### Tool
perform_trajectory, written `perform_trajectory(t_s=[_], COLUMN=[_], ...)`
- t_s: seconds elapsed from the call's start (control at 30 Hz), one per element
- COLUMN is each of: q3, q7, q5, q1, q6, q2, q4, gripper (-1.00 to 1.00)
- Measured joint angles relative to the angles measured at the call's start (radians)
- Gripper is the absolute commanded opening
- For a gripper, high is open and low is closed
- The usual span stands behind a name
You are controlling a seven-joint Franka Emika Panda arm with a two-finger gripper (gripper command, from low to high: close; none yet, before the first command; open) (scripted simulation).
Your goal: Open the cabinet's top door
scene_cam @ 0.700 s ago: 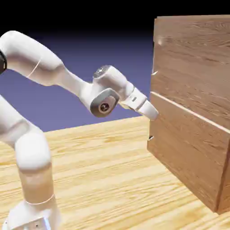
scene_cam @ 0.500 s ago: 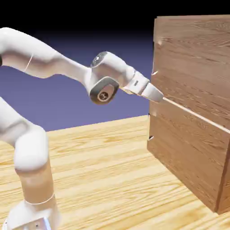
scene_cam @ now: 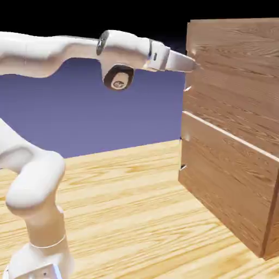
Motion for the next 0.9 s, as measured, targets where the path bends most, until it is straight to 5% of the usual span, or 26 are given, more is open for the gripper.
perform_trajectory(t_s=[0.9], q3=[0.655], q7=[-0.711], q5=[1.174], q1=[-0.578], q6=[0.09], q2=[-0.186], q4=[0.467], gripper=[0.0])
